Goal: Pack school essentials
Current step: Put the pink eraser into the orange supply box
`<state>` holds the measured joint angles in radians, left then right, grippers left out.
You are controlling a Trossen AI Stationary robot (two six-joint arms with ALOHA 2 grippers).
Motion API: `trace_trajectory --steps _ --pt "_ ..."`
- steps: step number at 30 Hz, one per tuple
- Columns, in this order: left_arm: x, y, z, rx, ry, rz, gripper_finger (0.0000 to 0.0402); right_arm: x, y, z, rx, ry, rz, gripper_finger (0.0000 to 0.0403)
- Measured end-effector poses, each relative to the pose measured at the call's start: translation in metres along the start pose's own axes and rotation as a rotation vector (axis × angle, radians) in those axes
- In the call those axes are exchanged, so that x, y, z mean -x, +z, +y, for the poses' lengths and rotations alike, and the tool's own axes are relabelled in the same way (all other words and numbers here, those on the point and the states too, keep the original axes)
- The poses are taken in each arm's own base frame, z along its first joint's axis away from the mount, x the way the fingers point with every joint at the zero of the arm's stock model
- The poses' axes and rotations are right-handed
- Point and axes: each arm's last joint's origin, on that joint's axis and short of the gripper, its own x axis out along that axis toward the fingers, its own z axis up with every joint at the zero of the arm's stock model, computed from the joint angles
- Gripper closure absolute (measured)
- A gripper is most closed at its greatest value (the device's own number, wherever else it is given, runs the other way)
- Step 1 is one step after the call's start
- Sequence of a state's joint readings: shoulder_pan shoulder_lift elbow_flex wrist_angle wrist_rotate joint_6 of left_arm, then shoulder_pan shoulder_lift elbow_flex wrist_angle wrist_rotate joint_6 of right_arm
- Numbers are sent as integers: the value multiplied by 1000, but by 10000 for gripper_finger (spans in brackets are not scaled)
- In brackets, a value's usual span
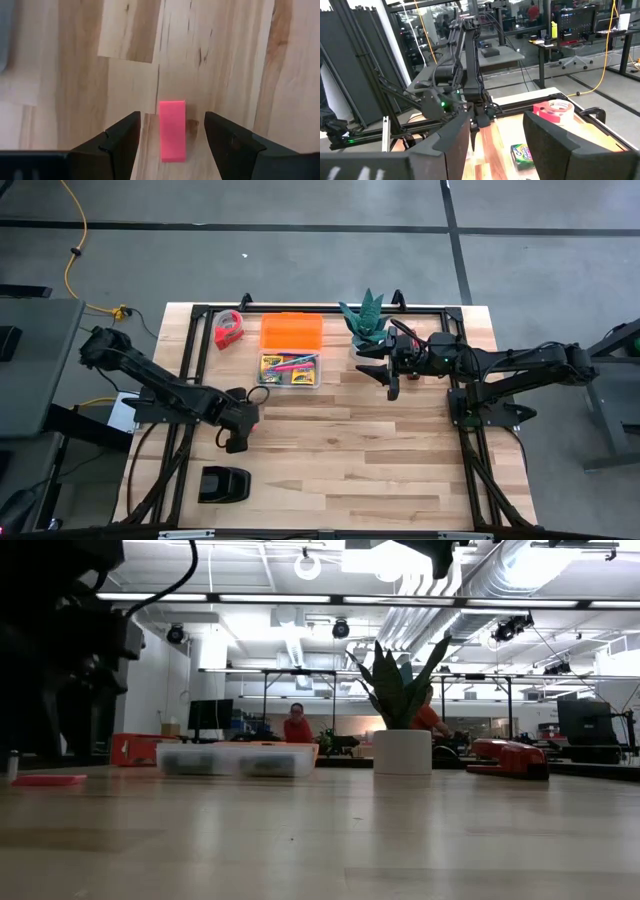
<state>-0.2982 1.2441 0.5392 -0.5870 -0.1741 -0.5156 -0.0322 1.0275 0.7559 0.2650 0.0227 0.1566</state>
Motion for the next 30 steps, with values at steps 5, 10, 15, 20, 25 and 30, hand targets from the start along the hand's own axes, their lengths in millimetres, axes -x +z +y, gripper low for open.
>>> trace_trajectory --steps 5,10,15,20,25,30 --pt "-12 -1 -3 -10 16 58 190 0 -1 0 0 -1 6 224" --pt "-21 -2 -5 9 42 106 190 0 -2 0 -1 -3 16 224" --pt "-23 -2 -6 28 38 121 206 0 -2 0 -1 -4 21 224" --pt "-23 -3 -6 26 28 122 261 0 -2 0 -1 -4 21 224" --pt "-23 -2 -6 26 25 120 317 0 -2 0 -2 -4 21 224" --pt "-22 -2 -6 23 25 122 338 0 -2 0 -2 -4 21 224"
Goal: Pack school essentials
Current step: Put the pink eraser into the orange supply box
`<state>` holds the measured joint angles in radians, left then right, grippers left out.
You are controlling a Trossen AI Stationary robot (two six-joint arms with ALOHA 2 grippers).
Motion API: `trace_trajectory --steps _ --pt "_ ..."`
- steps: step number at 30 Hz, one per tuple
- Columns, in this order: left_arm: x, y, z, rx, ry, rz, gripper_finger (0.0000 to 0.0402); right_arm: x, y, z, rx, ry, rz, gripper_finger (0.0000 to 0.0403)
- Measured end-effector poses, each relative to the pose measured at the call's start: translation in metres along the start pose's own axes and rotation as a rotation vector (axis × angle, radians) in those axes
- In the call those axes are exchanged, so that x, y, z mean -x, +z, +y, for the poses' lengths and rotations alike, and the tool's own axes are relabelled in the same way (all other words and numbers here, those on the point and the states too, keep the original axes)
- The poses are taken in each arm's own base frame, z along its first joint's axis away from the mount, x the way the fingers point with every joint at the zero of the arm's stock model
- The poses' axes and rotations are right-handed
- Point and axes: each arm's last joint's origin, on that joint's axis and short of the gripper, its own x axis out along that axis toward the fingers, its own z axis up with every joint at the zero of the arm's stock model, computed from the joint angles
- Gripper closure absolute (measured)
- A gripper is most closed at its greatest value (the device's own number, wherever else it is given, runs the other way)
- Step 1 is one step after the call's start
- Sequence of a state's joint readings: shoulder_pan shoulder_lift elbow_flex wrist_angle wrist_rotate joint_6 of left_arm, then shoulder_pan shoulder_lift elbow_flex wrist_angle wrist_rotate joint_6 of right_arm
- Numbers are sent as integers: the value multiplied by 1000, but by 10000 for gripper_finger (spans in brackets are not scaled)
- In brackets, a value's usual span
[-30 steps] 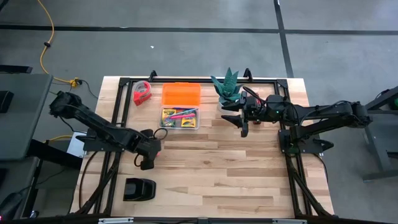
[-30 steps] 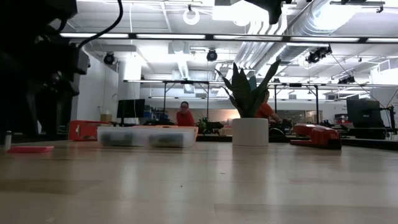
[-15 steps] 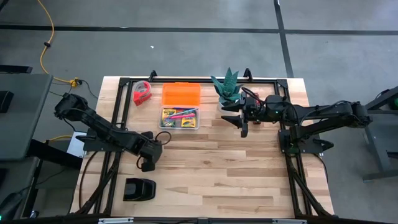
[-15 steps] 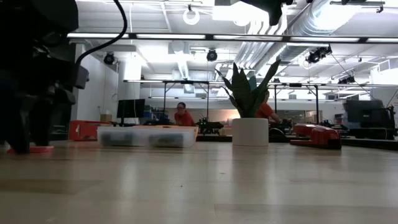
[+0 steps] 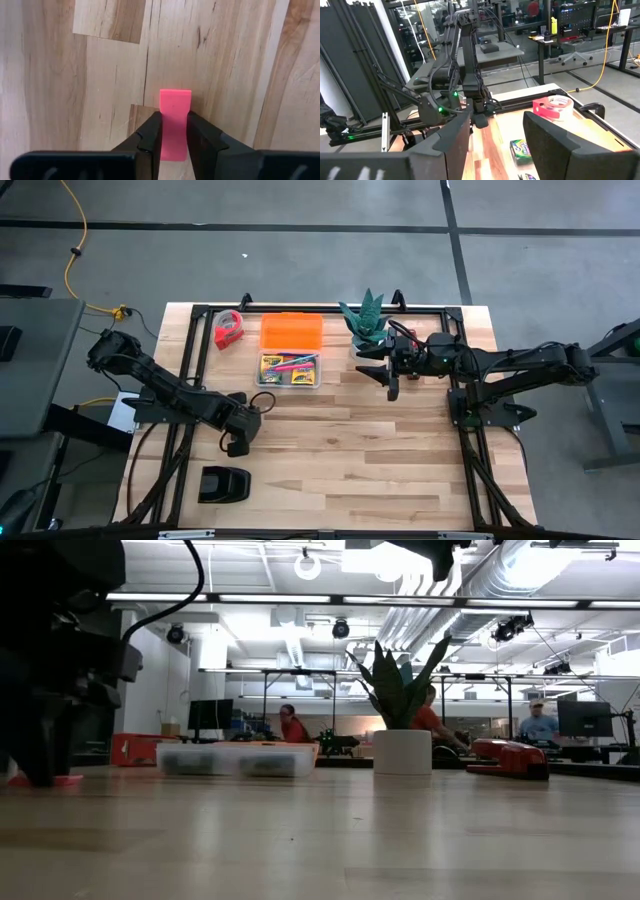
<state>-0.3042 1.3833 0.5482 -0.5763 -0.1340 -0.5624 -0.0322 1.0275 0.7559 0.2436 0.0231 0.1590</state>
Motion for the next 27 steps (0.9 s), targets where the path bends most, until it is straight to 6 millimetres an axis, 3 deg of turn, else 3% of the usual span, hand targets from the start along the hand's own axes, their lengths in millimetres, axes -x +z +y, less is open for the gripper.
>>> trace_trajectory --steps 6,12,20,24,27 --pt "9 10 -5 -7 -51 -2 331 0 0 0 0 0 0 224" --pt "39 31 -5 -20 -169 -122 331 0 0 0 1 0 0 224" --pt "125 61 25 19 -190 -582 330 0 0 0 1 0 -2 224" --pt "173 66 46 19 -166 -895 330 0 1 0 1 1 -8 224" --pt "197 64 60 69 -128 -1069 330 0 1 0 0 1 -8 224"
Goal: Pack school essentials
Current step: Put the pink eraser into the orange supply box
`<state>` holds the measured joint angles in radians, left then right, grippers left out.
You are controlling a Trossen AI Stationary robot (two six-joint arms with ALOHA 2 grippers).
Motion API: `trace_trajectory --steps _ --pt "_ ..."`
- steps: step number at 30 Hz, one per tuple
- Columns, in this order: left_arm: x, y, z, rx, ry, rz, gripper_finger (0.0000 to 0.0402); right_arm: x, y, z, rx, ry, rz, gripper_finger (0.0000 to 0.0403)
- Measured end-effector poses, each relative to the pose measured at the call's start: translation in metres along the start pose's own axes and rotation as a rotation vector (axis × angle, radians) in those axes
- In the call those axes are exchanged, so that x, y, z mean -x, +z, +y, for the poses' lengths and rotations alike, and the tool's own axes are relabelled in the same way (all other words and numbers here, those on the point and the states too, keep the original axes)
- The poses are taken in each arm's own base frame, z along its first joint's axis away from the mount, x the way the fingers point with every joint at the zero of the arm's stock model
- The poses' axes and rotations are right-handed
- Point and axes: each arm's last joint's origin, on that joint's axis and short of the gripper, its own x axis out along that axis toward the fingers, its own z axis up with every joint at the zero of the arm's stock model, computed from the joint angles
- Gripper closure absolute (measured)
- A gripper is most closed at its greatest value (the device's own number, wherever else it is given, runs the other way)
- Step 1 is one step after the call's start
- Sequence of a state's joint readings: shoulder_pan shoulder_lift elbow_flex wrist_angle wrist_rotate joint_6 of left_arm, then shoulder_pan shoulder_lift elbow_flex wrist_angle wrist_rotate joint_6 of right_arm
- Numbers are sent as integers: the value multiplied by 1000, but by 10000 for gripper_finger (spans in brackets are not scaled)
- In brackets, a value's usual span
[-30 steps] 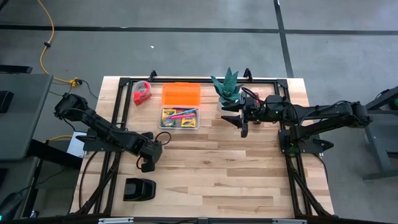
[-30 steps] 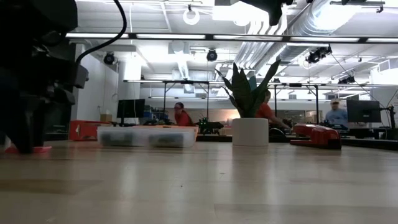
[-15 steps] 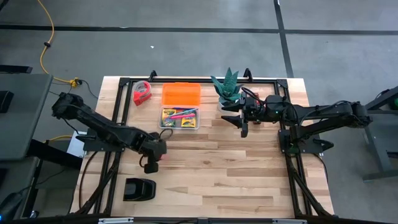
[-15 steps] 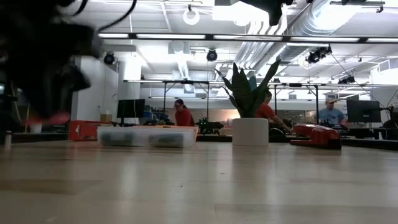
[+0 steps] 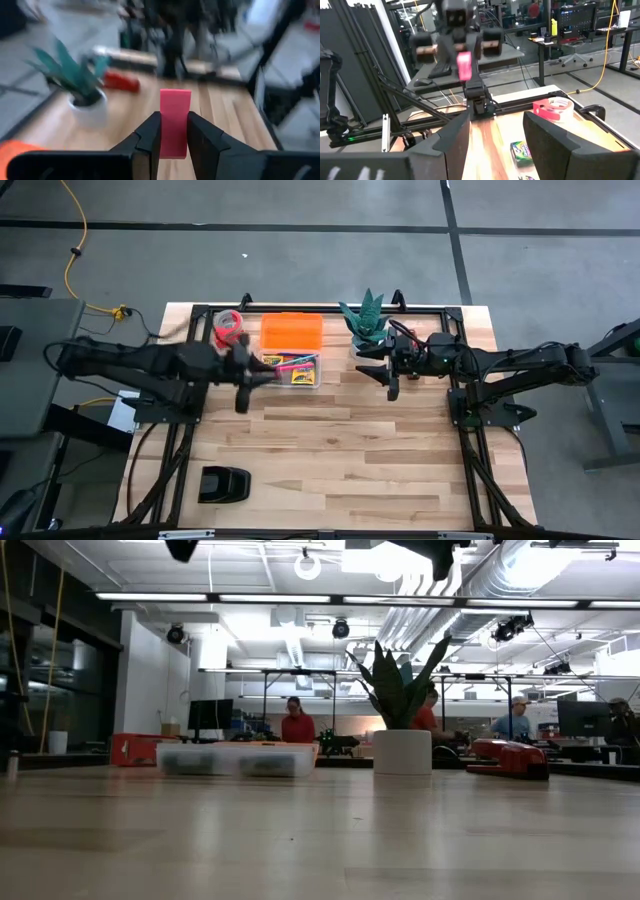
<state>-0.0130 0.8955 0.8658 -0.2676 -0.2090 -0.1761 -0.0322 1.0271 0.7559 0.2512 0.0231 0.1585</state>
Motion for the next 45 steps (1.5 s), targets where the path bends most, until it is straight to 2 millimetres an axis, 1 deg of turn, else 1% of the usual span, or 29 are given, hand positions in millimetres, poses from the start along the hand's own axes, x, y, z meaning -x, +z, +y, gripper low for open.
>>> trace_trajectory --steps 3,7,12,19,22,25,28,30,32,34,37,41,45 --pt "13 12 8 33 36 -117 330 0 1 0 -1 1 -6 224" --pt "23 19 14 50 54 -194 329 0 1 0 1 3 -14 224" --pt "21 14 15 55 44 -224 329 0 2 0 1 3 -17 224" --pt "20 14 15 55 44 -224 329 0 2 0 2 3 -17 224" --pt "20 13 16 64 100 -229 329 0 2 0 2 3 -17 224" --pt "6 10 20 74 206 -200 329 0 2 0 2 3 -17 224" --pt "-14 8 29 52 274 -111 329 0 2 0 2 3 -17 224" --pt "-28 13 38 60 284 -43 329 0 2 0 1 3 -17 224" --pt "-43 12 49 55 292 86 329 0 2 0 0 3 -16 224" --pt "-62 6 61 49 285 233 329 0 1 0 0 3 -15 224" --pt "-88 -12 76 47 259 433 329 0 1 0 0 3 -15 224" --pt "-119 -47 91 77 237 651 329 0 1 0 0 3 -15 224" --pt "-141 -79 99 140 274 805 329 0 1 0 -1 3 -15 224"
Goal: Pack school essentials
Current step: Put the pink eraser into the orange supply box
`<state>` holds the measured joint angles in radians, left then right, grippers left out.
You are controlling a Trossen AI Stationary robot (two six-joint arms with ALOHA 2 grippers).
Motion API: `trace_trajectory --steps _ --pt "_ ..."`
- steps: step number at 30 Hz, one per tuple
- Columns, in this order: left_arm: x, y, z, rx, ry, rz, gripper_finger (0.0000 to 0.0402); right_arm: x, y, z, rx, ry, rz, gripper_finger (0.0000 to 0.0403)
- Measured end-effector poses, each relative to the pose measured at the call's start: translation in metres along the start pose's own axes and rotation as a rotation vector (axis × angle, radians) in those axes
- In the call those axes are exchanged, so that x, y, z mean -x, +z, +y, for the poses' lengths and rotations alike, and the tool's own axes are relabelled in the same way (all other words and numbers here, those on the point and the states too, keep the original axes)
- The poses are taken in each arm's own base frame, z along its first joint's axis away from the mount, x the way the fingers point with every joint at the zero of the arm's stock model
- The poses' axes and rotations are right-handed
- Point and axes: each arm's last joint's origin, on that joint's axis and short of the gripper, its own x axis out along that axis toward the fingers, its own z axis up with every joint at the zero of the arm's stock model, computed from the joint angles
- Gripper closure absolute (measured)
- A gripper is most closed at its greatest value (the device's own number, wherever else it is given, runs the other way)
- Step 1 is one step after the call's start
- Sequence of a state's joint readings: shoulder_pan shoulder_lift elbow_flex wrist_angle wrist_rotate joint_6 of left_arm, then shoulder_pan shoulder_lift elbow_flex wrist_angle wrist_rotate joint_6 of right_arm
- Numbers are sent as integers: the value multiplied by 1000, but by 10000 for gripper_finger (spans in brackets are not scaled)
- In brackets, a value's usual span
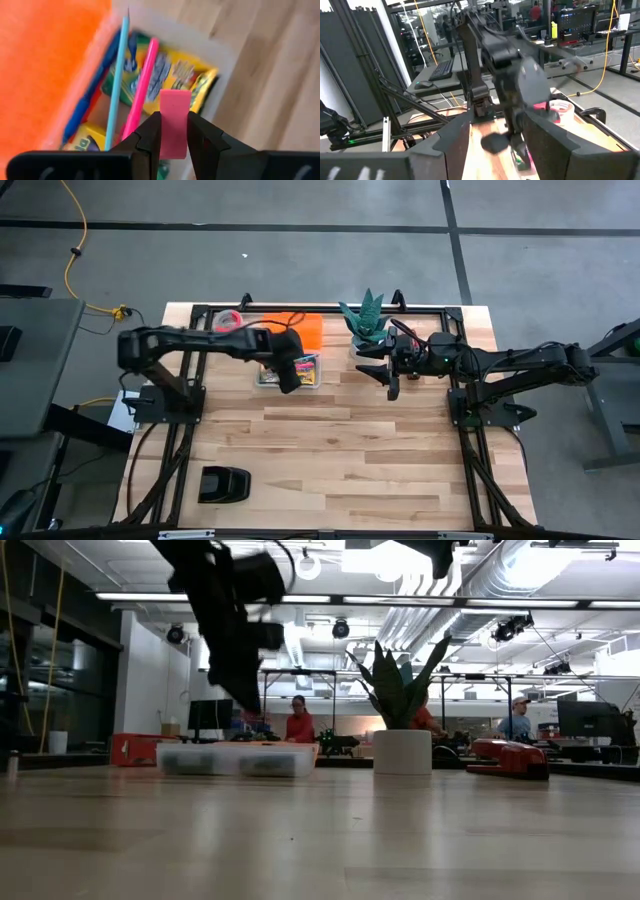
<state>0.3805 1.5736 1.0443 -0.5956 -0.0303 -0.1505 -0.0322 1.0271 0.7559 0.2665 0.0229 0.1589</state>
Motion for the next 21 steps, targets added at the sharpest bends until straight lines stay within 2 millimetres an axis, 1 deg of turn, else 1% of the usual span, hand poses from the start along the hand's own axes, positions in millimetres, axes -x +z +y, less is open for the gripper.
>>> trace_trajectory --steps 2,4,6,9,12,14,17,21 --pt "-15 -2 0 -22 19 49 329 0 0 0 1 0 0 224" --pt "-24 -3 0 -41 26 80 329 0 0 0 1 0 0 224" --pt "-31 -5 0 -38 29 104 329 0 0 0 0 0 0 224" --pt "-34 -7 0 10 28 130 329 0 0 0 0 0 0 224" --pt "-32 -9 1 106 41 150 329 0 0 0 2 0 0 224" --pt "-28 -8 1 197 66 132 329 0 0 0 2 0 1 224" --pt "-25 -9 3 387 121 119 329 0 -1 0 2 -1 6 224" --pt "-25 -13 3 608 156 143 329 0 -2 0 3 -4 22 224"
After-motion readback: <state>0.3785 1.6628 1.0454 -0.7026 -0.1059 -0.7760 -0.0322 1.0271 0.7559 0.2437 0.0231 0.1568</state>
